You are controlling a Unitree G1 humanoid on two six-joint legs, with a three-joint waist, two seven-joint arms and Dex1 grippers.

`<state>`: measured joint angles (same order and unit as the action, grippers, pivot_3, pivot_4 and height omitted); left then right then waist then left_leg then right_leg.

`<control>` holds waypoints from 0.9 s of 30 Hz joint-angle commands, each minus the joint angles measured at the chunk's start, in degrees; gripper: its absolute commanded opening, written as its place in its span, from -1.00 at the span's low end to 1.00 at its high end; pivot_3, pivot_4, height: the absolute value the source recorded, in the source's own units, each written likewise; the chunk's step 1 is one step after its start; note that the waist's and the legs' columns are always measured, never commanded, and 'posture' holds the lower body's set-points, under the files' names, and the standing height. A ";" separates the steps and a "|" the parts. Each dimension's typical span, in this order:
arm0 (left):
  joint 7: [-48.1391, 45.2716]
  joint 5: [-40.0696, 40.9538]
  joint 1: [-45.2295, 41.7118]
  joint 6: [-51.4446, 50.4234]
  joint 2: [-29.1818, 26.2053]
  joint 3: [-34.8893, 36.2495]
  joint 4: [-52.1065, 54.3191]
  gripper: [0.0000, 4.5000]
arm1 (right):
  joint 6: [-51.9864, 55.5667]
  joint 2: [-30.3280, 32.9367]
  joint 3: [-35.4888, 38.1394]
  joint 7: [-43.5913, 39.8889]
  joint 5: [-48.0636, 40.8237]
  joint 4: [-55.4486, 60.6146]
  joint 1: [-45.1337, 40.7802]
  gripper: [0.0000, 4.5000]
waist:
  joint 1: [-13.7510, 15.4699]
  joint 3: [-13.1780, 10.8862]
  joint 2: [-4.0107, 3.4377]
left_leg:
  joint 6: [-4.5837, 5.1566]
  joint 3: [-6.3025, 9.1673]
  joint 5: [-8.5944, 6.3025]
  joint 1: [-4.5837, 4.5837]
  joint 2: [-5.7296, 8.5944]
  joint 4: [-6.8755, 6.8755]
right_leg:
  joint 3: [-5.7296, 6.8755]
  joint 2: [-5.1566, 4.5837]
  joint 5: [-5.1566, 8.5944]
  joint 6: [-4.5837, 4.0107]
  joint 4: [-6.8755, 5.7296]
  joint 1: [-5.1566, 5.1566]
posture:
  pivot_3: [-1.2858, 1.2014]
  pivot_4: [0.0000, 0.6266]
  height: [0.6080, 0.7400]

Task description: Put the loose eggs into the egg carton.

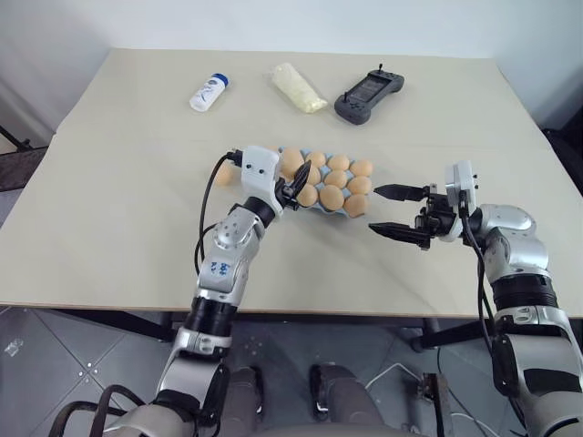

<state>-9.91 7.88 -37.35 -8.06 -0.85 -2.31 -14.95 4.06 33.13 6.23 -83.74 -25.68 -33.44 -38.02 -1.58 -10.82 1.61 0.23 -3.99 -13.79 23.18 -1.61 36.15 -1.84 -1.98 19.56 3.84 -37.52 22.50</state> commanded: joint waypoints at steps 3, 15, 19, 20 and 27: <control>1.32 -0.93 -2.87 2.88 0.39 1.59 -3.78 -0.10 | 1.32 0.29 2.80 3.25 -1.75 5.55 2.89 1.00 | 0.04 0.00 0.00 | -0.01 0.00 -0.01 0.00 -0.02 -0.01 | 0.00 0.00 0.00 0.01 0.02 0.01 | 0.03 -0.52 1.00; 2.28 -1.47 -2.81 -1.25 1.66 1.47 -3.86 0.86 | 2.36 0.56 2.71 5.33 -1.47 6.71 3.14 1.00 | 0.07 0.00 0.00 | -0.02 0.00 0.00 0.00 -0.01 0.03 | -0.02 0.01 -0.04 0.07 0.00 -0.01 | 0.03 -0.52 1.00; 2.45 -1.75 -1.20 -2.53 1.05 1.37 -0.33 0.99 | 2.30 0.64 2.54 5.25 -1.25 6.05 2.47 1.00 | 0.05 0.00 0.00 | -0.02 0.00 0.00 0.01 -0.02 0.01 | -0.02 0.02 -0.04 0.07 0.01 0.01 | 0.03 -0.52 1.00; 2.48 -1.82 -0.50 -2.93 0.84 1.26 0.96 0.99 | 2.26 0.64 2.52 5.21 -1.20 5.89 2.36 1.00 | 0.05 0.00 0.00 | -0.02 0.00 0.00 0.01 -0.02 0.02 | -0.02 0.02 -0.04 0.07 0.01 0.01 | 0.03 -0.52 1.00; -1.76 2.13 17.31 -8.40 -2.77 0.46 25.20 0.99 | 2.08 0.77 2.34 4.62 -1.03 4.59 1.33 1.00 | -0.21 0.00 -0.01 | -0.05 0.00 0.00 0.00 -0.06 -0.02 | -0.05 0.04 -0.04 0.06 0.01 0.01 | 0.03 -0.52 1.00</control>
<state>-9.12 7.46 -24.51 -15.28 -2.63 -1.12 1.23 6.51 33.11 7.20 -78.65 -26.00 -29.32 -35.71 -1.79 -10.81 1.60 0.15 -4.01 -13.81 23.17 -1.69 36.12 -1.93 -1.91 19.53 3.90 -37.51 22.51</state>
